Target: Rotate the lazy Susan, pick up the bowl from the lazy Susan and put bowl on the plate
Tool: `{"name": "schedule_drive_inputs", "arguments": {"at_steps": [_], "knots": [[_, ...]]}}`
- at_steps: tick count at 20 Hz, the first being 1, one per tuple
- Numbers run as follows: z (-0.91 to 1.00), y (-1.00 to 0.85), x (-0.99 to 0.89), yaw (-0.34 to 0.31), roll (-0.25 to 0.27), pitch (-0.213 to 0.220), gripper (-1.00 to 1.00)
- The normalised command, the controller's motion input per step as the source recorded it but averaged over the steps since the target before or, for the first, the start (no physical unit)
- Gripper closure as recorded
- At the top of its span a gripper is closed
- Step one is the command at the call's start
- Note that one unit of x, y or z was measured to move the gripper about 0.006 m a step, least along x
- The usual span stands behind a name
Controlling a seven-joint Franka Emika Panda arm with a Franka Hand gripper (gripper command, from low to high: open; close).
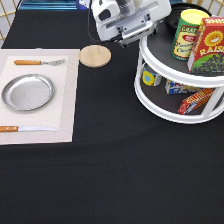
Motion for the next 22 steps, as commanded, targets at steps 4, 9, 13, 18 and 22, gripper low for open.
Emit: {"name": "schedule_drive_inputs", "arguments": {"at_steps": [4, 9, 13, 18, 22], "knots": [[-0.09, -0.1, 0.79, -0.018, 0.001, 0.027, -1.0], [-0.02, -0.12, 0.8, 0.0, 0.027, 0.046, -1.0], [-0.06, -0.05, 0.67, 0.005, 0.043, 0.04, -1.0], [-0.02, 0.06, 0.54, 0.036, 0.035, 0.041, -1.0], [0.0, 0.2, 0.51, 0.077, 0.008, 0.066, -1.0]]}}
